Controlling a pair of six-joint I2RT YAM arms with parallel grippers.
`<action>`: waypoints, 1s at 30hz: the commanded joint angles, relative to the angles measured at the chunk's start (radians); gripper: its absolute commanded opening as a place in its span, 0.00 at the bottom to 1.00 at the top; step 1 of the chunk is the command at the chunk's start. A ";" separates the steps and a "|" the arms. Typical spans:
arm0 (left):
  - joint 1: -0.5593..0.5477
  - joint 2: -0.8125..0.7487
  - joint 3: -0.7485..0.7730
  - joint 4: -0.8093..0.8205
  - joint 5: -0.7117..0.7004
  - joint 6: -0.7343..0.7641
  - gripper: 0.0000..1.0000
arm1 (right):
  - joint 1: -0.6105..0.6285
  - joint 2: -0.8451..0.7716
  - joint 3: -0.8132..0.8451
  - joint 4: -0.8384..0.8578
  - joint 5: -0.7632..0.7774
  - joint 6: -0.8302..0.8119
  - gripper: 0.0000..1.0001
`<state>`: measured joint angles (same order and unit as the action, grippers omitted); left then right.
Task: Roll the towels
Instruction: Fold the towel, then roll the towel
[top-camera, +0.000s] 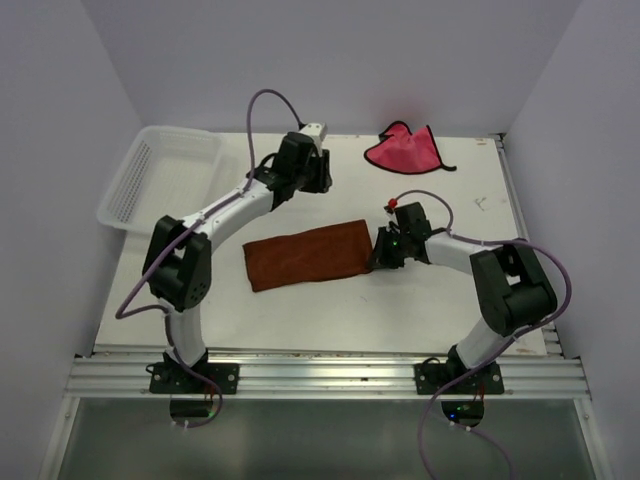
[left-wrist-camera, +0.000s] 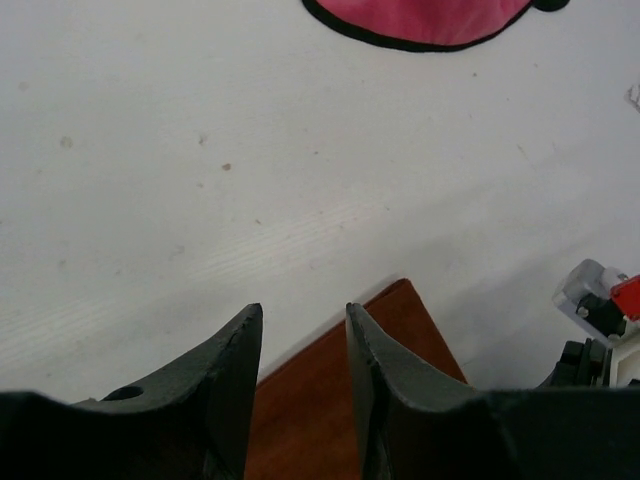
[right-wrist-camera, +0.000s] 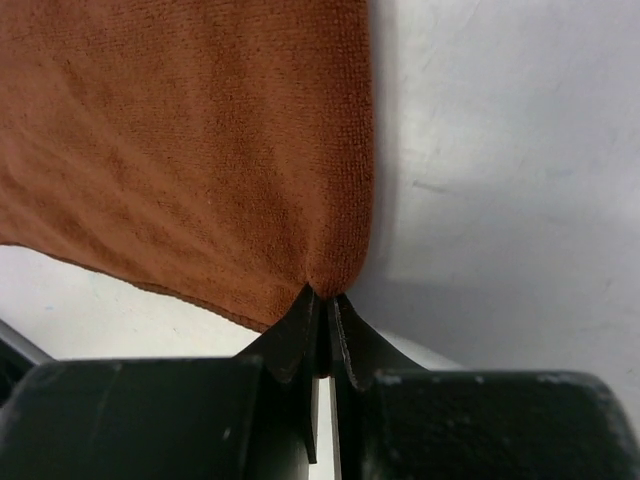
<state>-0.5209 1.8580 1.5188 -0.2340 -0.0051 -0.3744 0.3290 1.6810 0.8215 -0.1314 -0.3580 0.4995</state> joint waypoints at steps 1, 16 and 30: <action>-0.083 0.098 0.131 -0.045 0.025 -0.007 0.43 | 0.044 -0.040 -0.071 -0.016 0.155 0.020 0.04; -0.289 0.437 0.397 -0.116 -0.016 -0.104 0.44 | 0.045 -0.107 -0.260 0.176 0.235 0.148 0.00; -0.304 0.472 0.432 -0.186 -0.240 -0.129 0.43 | 0.045 -0.081 -0.277 0.205 0.214 0.149 0.00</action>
<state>-0.8188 2.3421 1.9442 -0.4137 -0.1905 -0.4808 0.3782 1.5517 0.5880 0.1703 -0.2089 0.6743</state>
